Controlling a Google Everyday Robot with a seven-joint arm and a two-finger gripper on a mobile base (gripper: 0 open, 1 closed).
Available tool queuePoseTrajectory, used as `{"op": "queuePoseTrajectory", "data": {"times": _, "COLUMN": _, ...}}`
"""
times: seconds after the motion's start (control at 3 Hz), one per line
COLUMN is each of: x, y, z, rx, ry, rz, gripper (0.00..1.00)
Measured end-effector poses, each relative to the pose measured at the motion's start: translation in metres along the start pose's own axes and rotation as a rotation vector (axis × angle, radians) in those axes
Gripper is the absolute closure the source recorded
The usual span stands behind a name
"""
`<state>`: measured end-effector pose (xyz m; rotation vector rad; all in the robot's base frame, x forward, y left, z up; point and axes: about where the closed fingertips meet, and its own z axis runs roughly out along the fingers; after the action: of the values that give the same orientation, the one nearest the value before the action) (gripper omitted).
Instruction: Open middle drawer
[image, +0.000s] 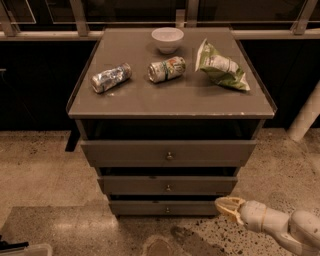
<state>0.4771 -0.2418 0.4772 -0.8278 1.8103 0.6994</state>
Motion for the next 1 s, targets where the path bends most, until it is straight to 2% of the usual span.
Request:
{"op": "queuePoseTrajectory", "data": {"times": 0.33, "x": -0.001, "y": -0.023, "z": 0.011, "rx": 0.096, "ry": -0.028, "rz": -0.020, "gripper": 1.00}}
{"op": "queuePoseTrajectory", "data": {"times": 0.67, "x": -0.009, "y": -0.040, "z": 0.024, "rx": 0.133, "ry": -0.060, "rz": -0.034, "gripper": 1.00}}
{"op": "queuePoseTrajectory", "data": {"times": 1.0, "x": -0.010, "y": -0.040, "z": 0.024, "rx": 0.134, "ry": -0.060, "rz": -0.034, "gripper": 1.00}}
